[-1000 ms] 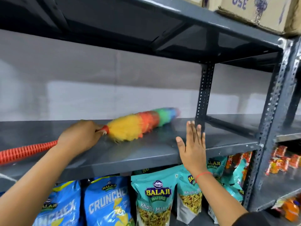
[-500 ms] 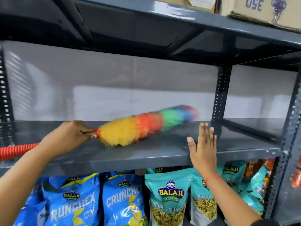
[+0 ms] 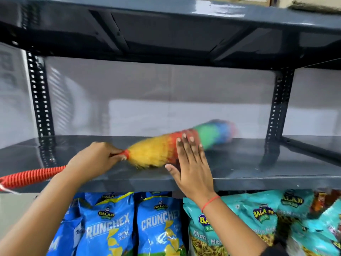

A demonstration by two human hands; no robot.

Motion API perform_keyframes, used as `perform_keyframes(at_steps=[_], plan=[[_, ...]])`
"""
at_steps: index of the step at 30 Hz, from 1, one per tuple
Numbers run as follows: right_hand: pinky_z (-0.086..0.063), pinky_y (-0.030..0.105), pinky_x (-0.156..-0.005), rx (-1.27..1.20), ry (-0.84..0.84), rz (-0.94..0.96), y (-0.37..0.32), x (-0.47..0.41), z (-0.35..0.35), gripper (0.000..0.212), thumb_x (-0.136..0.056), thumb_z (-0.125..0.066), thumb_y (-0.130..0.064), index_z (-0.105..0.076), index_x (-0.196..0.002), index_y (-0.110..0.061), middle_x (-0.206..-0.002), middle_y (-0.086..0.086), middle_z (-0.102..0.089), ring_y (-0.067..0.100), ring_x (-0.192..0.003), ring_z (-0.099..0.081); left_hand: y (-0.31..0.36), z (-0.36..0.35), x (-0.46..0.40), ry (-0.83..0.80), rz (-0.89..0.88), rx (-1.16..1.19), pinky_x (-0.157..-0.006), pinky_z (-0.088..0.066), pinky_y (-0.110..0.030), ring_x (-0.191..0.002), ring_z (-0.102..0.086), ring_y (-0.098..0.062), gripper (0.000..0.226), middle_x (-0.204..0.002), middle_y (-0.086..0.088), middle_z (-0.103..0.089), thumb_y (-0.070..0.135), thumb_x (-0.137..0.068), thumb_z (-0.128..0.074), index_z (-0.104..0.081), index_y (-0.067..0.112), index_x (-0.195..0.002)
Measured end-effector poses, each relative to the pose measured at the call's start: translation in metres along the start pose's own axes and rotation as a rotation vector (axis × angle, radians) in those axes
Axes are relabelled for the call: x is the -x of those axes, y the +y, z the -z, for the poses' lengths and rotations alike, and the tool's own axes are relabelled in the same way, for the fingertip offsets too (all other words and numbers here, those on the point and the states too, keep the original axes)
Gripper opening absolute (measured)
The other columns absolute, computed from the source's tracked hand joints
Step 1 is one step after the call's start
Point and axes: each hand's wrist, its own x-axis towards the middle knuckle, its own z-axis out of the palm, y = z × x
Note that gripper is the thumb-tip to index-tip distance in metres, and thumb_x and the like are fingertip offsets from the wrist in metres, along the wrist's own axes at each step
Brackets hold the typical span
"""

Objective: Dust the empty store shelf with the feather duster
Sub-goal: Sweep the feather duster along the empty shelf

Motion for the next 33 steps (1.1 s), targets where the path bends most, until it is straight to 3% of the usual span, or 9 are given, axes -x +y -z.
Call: perform_keyframes(at_steps=[3, 6, 11, 14, 16, 19, 23, 27, 33], plan=[[-0.006, 0.045, -0.113, -0.019, -0.007, 0.005, 0.0, 0.0, 0.0, 0.071, -0.089, -0.026, -0.054, -0.023, -0.14, -0.006, -0.148, 0.015, -0.021, 0.033, -0.136, -0.013, -0.001, 0.006, 0.002, -0.173, 0.025, 0.026, -0.066, -0.052, -0.037, -0.065, -0.062, -0.013, 0.01, -0.065, 0.007, -0.07, 0.041, -0.079, -0.068, -0.066, 0.051, -0.079], [-0.013, 0.052, -0.108, -0.005, -0.029, -0.007, -0.001, 0.0, 0.001, 0.07, -0.088, -0.024, -0.054, -0.024, -0.14, -0.007, -0.148, 0.016, -0.024, 0.034, -0.135, -0.016, -0.005, 0.014, 0.002, -0.19, 0.139, -0.068, -0.062, -0.048, -0.036, -0.063, -0.059, -0.022, 0.016, -0.061, 0.001, -0.064, 0.041, -0.083, -0.065, -0.077, 0.031, -0.082], [-0.015, 0.055, -0.106, -0.001, -0.028, -0.016, -0.002, 0.0, 0.001, 0.068, -0.089, -0.024, -0.052, -0.024, -0.138, -0.006, -0.146, 0.015, -0.024, 0.033, -0.134, -0.016, 0.007, 0.022, 0.013, 0.108, 0.197, -0.226, -0.06, -0.041, -0.029, -0.078, -0.066, -0.034, 0.023, -0.088, -0.01, -0.071, 0.046, -0.087, -0.056, -0.074, 0.034, -0.092], [-0.014, 0.051, -0.109, -0.013, -0.036, -0.015, -0.001, 0.0, 0.0, 0.069, -0.089, -0.022, -0.054, -0.021, -0.14, -0.008, -0.148, 0.013, -0.02, 0.03, -0.136, -0.013, 0.013, 0.023, 0.023, 0.034, 0.183, -0.083, -0.051, -0.039, -0.027, -0.055, -0.058, -0.017, 0.016, -0.06, 0.003, -0.062, 0.046, -0.085, -0.059, -0.073, 0.04, -0.082], [-0.013, 0.049, -0.11, -0.028, -0.047, -0.016, -0.001, -0.001, 0.0, 0.07, -0.089, -0.02, -0.055, -0.019, -0.14, -0.007, -0.148, 0.013, -0.019, 0.029, -0.137, -0.012, 0.008, 0.02, 0.028, -0.128, 0.184, -0.032, -0.051, -0.036, -0.028, -0.046, -0.042, -0.016, 0.033, -0.047, 0.003, -0.049, 0.04, -0.085, -0.061, -0.071, 0.022, -0.06], [-0.012, 0.048, -0.11, -0.025, -0.053, -0.026, 0.0, -0.001, -0.001, 0.074, -0.09, -0.024, -0.056, -0.02, -0.139, -0.001, -0.147, 0.017, -0.023, 0.03, -0.135, -0.014, -0.01, 0.023, 0.03, -0.215, 0.289, -0.065, -0.057, -0.036, -0.03, -0.053, -0.04, -0.023, 0.051, -0.05, -0.003, -0.045, 0.034, -0.087, -0.061, -0.045, 0.013, -0.043], [-0.011, 0.047, -0.11, -0.085, -0.028, -0.093, -0.008, -0.005, 0.001, 0.073, -0.088, -0.031, -0.051, -0.023, -0.138, 0.002, -0.147, 0.021, -0.024, 0.028, -0.135, -0.011, -0.03, 0.045, 0.031, -0.074, 0.414, -0.182, -0.072, -0.052, -0.038, -0.079, -0.064, -0.035, 0.034, -0.073, -0.016, -0.064, 0.038, -0.087, -0.06, -0.067, 0.009, -0.069], [0.001, 0.044, -0.112, -0.205, -0.053, 0.029, -0.048, -0.024, -0.003, 0.074, -0.088, -0.026, -0.053, -0.008, -0.14, -0.004, -0.147, 0.013, -0.004, 0.029, -0.136, -0.001, -0.021, 0.044, 0.039, -0.072, 0.363, -0.092, -0.054, -0.039, -0.031, -0.049, -0.045, -0.027, 0.052, -0.043, -0.002, -0.042, 0.036, -0.084, -0.063, -0.054, 0.021, -0.035], [0.019, 0.037, -0.108, -0.151, -0.145, 0.22, -0.118, -0.042, -0.03, 0.077, -0.092, -0.024, -0.057, 0.001, -0.142, -0.004, -0.154, 0.013, 0.001, 0.024, -0.14, 0.009, -0.045, 0.048, 0.062, -0.121, 0.613, -0.11, -0.071, -0.048, -0.036, -0.073, -0.059, -0.029, 0.032, -0.075, -0.01, -0.062, 0.033, -0.087, -0.06, -0.058, 0.012, -0.063]])
